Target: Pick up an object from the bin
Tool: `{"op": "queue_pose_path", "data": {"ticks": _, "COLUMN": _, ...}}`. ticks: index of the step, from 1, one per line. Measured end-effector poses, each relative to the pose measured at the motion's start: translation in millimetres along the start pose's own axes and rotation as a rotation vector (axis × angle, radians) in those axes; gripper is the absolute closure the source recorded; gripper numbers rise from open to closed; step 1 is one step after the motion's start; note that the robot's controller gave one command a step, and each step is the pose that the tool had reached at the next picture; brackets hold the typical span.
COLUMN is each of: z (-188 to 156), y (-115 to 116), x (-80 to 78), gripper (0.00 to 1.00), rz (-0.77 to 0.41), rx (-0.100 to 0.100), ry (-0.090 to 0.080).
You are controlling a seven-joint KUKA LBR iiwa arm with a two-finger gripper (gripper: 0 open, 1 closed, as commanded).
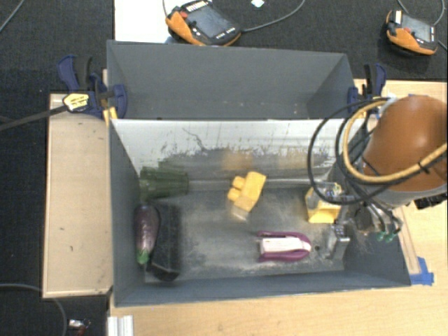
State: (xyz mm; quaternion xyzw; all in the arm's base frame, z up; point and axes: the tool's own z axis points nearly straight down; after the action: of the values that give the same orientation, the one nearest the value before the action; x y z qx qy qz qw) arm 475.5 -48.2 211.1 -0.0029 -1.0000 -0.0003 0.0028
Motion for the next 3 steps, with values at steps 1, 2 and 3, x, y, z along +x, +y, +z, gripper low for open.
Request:
{"op": "queue_pose_path", "data": {"ticks": 1, "z": -4.0, "y": 0.3, "x": -1.6, "gripper": 0.0, "rz": -0.004, "rx": 0.001, "ry": -0.008}}
{"op": "queue_pose_path", "data": {"ticks": 2, "z": 140.0, "y": 26.9, "x": -7.9, "gripper": 0.0, "rz": 0.021, "rx": 0.0, "ry": -0.011}}
{"op": "queue_pose_path", "data": {"ticks": 3, "z": 69.9, "y": 37.6, "x": -3.4, "gripper": 0.0, "rz": 0.102, "rx": 0.001, "ry": -0.025}}
